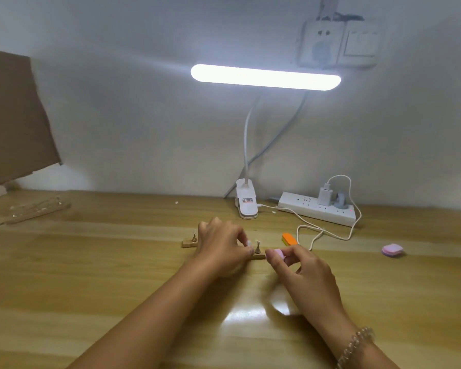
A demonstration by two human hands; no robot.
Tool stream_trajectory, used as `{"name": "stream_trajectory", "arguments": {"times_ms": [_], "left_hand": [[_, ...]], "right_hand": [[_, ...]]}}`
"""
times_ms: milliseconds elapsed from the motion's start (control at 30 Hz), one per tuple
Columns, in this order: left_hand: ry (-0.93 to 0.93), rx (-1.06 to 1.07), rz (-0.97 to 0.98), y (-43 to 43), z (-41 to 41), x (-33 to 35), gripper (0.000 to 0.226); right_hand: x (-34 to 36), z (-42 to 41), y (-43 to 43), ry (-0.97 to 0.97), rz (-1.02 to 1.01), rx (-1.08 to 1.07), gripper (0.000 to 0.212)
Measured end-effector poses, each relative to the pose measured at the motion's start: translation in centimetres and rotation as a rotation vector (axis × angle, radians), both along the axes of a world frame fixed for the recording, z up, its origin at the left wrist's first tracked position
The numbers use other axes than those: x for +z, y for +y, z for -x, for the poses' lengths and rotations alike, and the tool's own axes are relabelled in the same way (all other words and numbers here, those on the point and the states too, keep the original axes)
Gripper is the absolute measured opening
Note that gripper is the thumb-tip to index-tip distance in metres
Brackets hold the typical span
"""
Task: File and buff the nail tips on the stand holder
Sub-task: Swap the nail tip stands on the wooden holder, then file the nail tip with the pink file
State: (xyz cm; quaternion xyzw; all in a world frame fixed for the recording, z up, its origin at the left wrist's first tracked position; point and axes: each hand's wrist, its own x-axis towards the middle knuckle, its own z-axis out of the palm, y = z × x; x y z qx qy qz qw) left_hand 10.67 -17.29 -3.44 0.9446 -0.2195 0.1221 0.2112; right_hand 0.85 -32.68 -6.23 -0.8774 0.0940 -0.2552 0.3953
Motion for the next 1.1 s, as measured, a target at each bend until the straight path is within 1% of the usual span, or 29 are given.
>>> {"name": "stream_trajectory", "arguments": {"times_ms": [133, 233, 300, 433, 500, 567, 600, 633, 667, 733, 800, 900, 967, 1033, 1067, 1100], "left_hand": [[-0.059, -0.007, -0.107, 0.0, -0.3, 0.1, 0.021], [-0.131, -0.058, -0.126, -0.3, -0.3, 0.2, 0.035], [-0.178, -0.094, -0.139, -0.8, -0.1, 0.1, 0.038], [-0.248, -0.103, -0.137, -1.7, 0.8, -0.3, 0.023], [-0.307, -0.122, -0.175, -1.9, 1.3, -0.2, 0.019], [-0.445, -0.186, -0.214, -1.9, 2.1, 0.2, 0.013], [-0.527, -0.225, -0.2, -1.7, 2.5, 0.3, 0.008], [-0.584, -0.263, -0.144, -1.4, 2.9, 0.4, 0.008], [-0.577, -0.295, -0.064, -0.9, 3.5, 0.4, 0.011], [-0.365, -0.306, 0.112, 0.3, 4.5, 0.1, 0.011], [-0.135, -0.3, 0.239, 1.9, 4.9, -1.1, 0.011], [0.094, -0.328, 0.415, 3.6, 4.8, -2.5, 0.01], [0.173, -0.323, 0.464, 4.2, 4.5, -2.9, 0.012], [0.224, -0.326, 0.46, 4.5, 4.2, -3.1, 0.006], [0.234, -0.333, 0.44, 4.5, 4.1, -3.2, 0.01], [0.237, -0.345, 0.411, 4.6, 4.1, -3.3, 0.016]], "right_hand": [[-0.1, -0.2, -0.1, -0.001, -0.025, 0.002, 0.038], [0.0, -0.3, -0.1, -0.019, -0.058, -0.006, 0.034], [0.1, -0.3, -0.3, -0.031, -0.108, 0.0, 0.032], [0.2, -0.2, -0.5, -0.039, -0.151, 0.017, 0.033], [0.2, -0.2, -0.6, -0.042, -0.161, 0.012, 0.032], [0.3, -0.1, -0.5, -0.048, -0.175, 0.01, 0.033], [0.4, -0.1, -0.5, -0.057, -0.189, 0.009, 0.033], [0.5, -0.1, -0.5, -0.072, -0.206, 0.004, 0.033], [0.5, 0.0, -0.5, -0.093, -0.221, -0.003, 0.032], [0.6, 0.2, -0.5, -0.139, -0.229, -0.014, 0.032], [0.7, 0.4, -0.3, -0.155, -0.223, -0.017, 0.029], [0.8, 0.7, 0.1, -0.15, -0.162, 0.034, 0.027], [0.9, 1.2, 0.8, -0.181, -0.035, 0.101, 0.026], [0.8, 2.0, 1.6, -0.2, 0.231, 0.181, 0.031], [0.7, 2.4, 2.1, -0.186, 0.377, 0.214, 0.036], [0.7, 2.5, 2.4, -0.169, 0.473, 0.239, 0.039]]}}
